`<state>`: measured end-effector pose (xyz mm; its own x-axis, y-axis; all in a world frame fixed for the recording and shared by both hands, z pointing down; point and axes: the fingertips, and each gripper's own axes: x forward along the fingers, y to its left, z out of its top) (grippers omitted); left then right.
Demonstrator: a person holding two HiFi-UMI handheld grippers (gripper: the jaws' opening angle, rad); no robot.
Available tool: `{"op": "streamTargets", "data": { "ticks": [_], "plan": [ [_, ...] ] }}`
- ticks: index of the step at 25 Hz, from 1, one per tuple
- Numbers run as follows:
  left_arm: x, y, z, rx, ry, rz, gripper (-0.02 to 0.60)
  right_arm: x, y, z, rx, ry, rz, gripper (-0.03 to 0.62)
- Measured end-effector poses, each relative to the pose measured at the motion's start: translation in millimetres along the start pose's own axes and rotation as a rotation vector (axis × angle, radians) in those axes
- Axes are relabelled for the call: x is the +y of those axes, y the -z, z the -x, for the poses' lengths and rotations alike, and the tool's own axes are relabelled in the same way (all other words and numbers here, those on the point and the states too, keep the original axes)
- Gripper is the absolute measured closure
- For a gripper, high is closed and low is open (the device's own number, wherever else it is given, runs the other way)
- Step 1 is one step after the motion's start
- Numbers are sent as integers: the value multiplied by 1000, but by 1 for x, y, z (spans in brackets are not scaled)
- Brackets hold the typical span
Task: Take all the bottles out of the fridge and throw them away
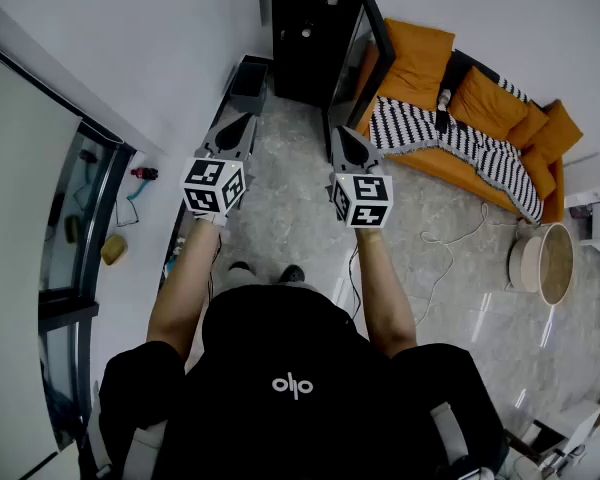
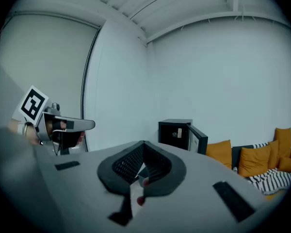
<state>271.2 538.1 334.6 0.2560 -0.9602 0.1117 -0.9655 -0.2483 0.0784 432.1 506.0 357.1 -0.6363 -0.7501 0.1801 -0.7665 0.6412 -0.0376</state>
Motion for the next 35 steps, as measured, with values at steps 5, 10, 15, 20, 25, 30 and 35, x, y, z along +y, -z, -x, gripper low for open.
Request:
{"op": "streamTargets", "data": {
  "ticks": [5, 10, 15, 20, 25, 30, 35],
  "plan": [
    [-14, 7, -10, 11, -6, -14, 582, -17, 7, 0, 4, -10, -9, 591],
    [-11, 13, -19, 29, -14, -30, 581, -28, 12, -14, 15, -6, -28, 591],
    [9, 17, -39, 38, -18, -31, 581, -37, 16, -39, 27, 7, -55, 591],
    [37, 22, -81, 49, 8, -15, 583, -53, 18, -80, 49, 36, -60, 591],
    [80, 20, -135, 56, 43, -4, 581, -69, 10, -141, 65, 76, -62, 591],
    [136, 5, -199, 53, 94, -4, 581, -87, -11, -221, 63, 129, -49, 591],
    [192, -7, -252, 70, 140, 9, 581, -97, -29, -295, 67, 170, -49, 591]
  ]
}}
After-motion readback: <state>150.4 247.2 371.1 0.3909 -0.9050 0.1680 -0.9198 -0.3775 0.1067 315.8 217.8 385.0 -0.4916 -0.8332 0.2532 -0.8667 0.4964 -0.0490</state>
